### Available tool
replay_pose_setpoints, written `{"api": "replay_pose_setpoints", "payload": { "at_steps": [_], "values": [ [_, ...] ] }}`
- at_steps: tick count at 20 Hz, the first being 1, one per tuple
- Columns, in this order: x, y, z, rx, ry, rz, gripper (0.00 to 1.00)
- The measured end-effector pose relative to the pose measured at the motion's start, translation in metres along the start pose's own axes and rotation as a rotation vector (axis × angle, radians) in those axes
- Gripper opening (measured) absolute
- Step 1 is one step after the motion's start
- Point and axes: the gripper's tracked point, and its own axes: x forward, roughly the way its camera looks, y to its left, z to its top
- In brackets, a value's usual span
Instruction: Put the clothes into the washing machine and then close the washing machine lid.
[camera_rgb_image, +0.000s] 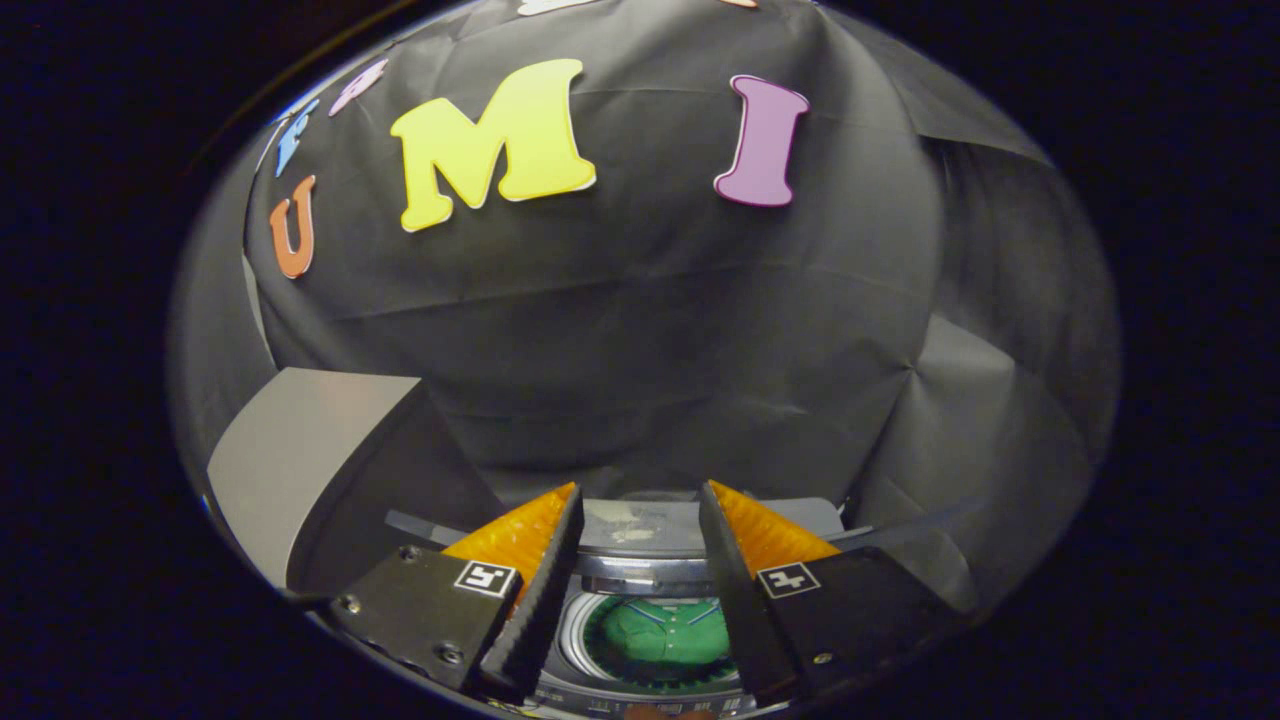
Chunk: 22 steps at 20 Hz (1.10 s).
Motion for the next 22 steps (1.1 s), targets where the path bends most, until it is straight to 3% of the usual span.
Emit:
{"api": "replay_pose_setpoints", "payload": {
  "at_steps": [7,16,22],
  "values": [
    [-0.046,-0.004,-0.048,0.037,0.075,-0.093,0.75],
    [-0.166,0.007,-0.046,0.106,-0.092,-0.112,0.75],
    [-0.257,0.01,-0.042,0.064,-0.243,-0.141,0.76]
  ]
}}
